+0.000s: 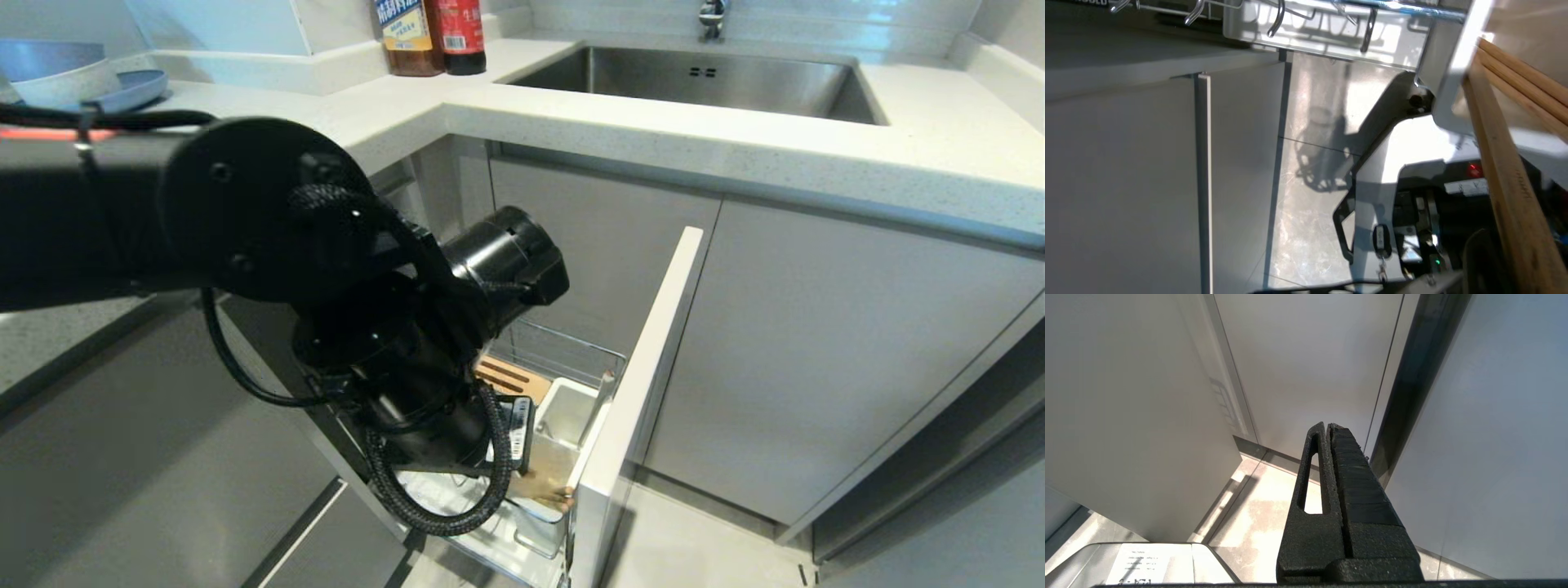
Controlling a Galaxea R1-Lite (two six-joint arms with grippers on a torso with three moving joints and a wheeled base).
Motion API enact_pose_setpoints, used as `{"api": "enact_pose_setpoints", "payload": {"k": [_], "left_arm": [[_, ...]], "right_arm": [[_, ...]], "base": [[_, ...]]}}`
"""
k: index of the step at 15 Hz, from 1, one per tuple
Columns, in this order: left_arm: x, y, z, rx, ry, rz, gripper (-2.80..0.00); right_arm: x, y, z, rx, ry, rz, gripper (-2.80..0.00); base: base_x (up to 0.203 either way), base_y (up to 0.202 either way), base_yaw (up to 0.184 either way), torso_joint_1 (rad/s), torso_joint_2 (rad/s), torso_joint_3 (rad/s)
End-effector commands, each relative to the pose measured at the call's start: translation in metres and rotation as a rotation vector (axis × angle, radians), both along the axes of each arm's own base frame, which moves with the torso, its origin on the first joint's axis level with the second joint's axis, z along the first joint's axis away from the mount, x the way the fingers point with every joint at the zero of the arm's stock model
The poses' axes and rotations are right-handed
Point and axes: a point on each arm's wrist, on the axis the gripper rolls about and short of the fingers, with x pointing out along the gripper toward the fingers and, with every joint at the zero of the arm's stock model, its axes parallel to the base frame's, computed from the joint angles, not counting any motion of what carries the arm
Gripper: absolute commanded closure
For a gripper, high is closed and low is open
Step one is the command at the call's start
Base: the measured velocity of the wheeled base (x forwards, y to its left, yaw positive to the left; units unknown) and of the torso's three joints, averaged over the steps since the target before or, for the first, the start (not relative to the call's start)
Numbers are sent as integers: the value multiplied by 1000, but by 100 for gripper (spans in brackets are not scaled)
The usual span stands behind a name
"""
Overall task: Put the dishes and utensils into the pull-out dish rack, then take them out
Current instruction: Take the chopsticks out of the cupboard
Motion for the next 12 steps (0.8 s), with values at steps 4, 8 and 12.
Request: {"api": "enact_pose_setpoints", "payload": {"k": [4,8,12], "left_arm": [[-21,15,30,-58,-40,-12,0],[-34,22,45,-97,-68,-10,0],[-49,34,60,-81,-62,-25,0]], "right_arm": [[0,0,0,0,1,1,0],[0,0,0,0,2,1,0],[0,0,0,0,2,1,0]], "base": [[0,0,0,0,0,0],[0,0,0,0,0,0],[0,0,0,0,0,0]]}}
